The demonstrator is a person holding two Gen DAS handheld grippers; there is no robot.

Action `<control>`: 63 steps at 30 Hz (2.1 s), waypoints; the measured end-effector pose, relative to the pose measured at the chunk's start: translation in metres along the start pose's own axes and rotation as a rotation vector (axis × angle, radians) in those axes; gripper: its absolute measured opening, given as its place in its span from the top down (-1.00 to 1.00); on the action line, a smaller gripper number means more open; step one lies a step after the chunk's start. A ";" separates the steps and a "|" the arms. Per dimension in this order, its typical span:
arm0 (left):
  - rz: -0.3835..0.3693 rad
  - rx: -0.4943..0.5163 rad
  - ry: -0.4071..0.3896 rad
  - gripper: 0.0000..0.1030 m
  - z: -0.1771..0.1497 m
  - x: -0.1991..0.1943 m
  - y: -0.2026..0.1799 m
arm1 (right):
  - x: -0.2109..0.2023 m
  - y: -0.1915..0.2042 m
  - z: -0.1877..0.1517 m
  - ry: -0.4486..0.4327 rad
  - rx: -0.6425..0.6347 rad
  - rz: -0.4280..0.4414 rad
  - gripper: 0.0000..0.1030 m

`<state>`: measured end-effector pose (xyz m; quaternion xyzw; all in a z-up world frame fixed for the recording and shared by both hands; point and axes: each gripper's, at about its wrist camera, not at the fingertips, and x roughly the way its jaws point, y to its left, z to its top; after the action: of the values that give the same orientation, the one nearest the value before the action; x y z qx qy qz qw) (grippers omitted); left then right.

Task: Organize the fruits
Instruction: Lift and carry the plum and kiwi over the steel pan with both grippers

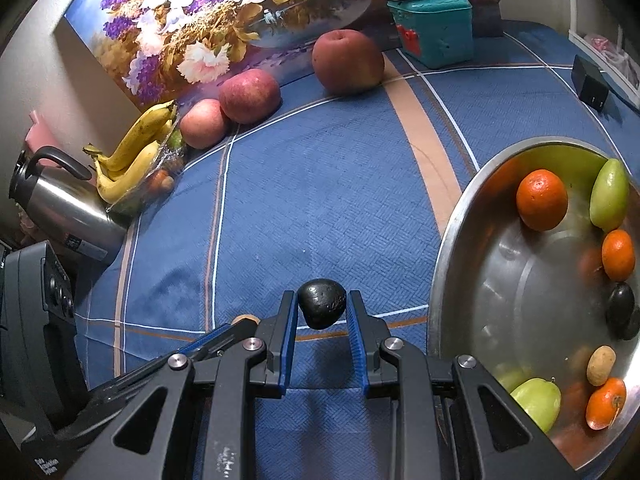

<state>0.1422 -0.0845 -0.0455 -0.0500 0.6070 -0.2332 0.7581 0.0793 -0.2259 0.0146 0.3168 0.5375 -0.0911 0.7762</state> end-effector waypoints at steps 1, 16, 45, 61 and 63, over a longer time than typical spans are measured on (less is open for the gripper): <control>0.000 0.000 -0.002 0.52 -0.002 -0.002 0.002 | 0.000 0.000 0.000 -0.001 0.000 0.002 0.50; 0.014 0.028 -0.101 0.52 -0.002 -0.039 -0.003 | -0.010 -0.010 0.001 -0.008 0.038 0.001 0.50; -0.006 0.321 -0.123 0.52 -0.042 -0.029 -0.120 | -0.067 -0.101 0.010 -0.106 0.151 -0.359 0.50; 0.020 0.428 -0.095 0.51 -0.062 -0.012 -0.147 | -0.064 -0.117 0.004 -0.066 0.182 -0.341 0.49; 0.020 0.430 -0.090 0.51 -0.062 -0.011 -0.147 | -0.061 -0.118 0.003 -0.054 0.184 -0.338 0.49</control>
<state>0.0391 -0.1972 0.0013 0.1085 0.5095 -0.3470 0.7799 0.0001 -0.3319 0.0233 0.2890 0.5513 -0.2774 0.7318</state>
